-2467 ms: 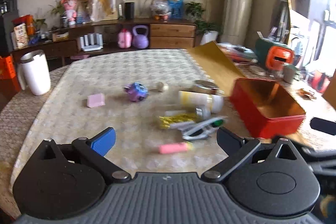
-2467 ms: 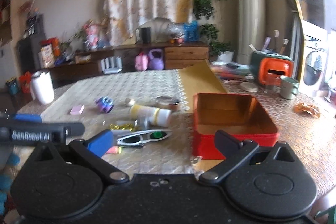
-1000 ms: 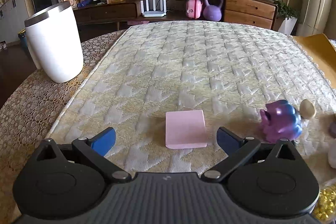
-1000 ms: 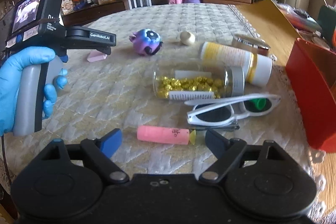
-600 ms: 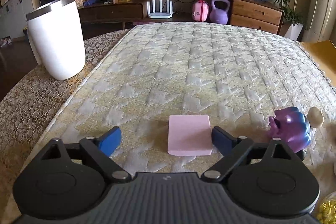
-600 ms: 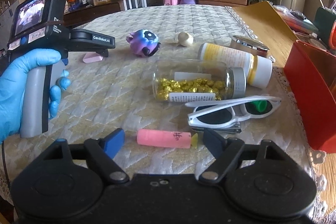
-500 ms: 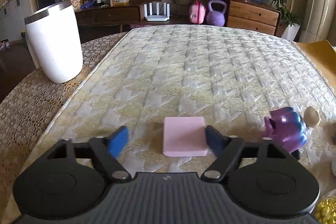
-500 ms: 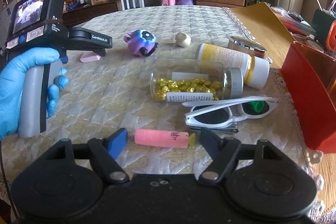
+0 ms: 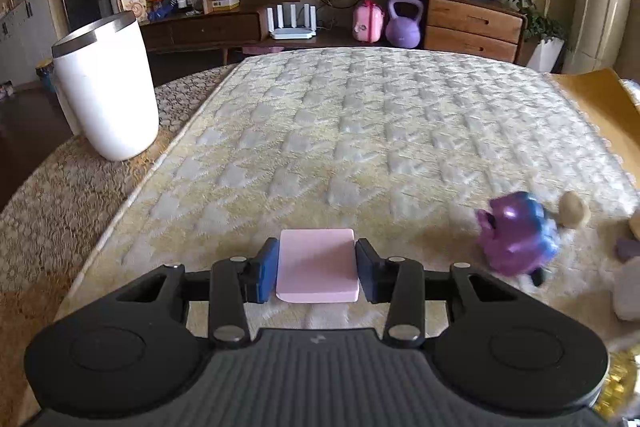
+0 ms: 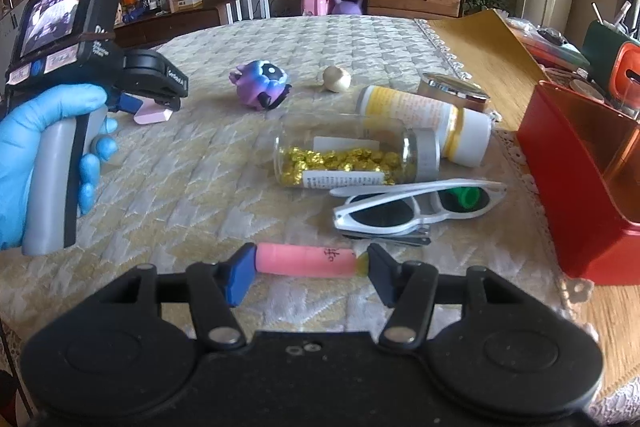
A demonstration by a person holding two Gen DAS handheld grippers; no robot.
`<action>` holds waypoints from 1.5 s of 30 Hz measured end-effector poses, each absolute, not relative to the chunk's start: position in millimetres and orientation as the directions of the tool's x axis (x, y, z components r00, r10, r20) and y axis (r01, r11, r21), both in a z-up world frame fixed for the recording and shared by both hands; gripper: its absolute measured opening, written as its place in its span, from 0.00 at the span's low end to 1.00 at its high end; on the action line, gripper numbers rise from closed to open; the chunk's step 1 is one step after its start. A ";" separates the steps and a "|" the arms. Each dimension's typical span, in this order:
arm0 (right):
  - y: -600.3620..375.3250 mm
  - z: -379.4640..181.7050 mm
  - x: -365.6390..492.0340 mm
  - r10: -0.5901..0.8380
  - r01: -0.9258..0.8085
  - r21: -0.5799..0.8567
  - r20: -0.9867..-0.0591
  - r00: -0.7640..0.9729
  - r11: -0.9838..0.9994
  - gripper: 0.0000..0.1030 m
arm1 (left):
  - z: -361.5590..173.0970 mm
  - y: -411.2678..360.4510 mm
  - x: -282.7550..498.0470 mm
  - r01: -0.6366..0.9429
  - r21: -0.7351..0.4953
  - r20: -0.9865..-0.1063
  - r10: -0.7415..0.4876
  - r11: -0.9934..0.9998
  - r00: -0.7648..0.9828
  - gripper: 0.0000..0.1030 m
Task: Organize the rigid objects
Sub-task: 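Carry the sponge block and eraser with both tools over the red box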
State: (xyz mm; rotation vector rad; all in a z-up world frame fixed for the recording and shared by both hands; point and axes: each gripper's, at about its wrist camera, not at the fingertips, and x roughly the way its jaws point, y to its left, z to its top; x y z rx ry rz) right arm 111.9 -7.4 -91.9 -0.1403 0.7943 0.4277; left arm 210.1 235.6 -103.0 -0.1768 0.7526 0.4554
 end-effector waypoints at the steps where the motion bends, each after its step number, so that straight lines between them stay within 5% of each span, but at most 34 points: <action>1: -10.2 -89.8 111.3 0.321 -0.421 0.039 -0.713 0.624 0.906 0.57 | -100.9 233.8 206.7 -0.452 -0.008 -0.694 0.321 0.892 0.645 0.39; 21: -94.1 -16.3 99.9 0.332 -0.374 0.045 -0.566 0.754 0.926 0.57 | -16.7 139.7 156.6 -0.253 -0.041 -0.667 0.163 0.967 0.727 0.39; 45: -202.1 9.3 131.4 0.233 -0.281 -0.005 -0.543 0.807 0.960 0.57 | 30.3 -28.2 168.7 0.067 -0.030 -0.632 -0.071 0.997 0.772 0.39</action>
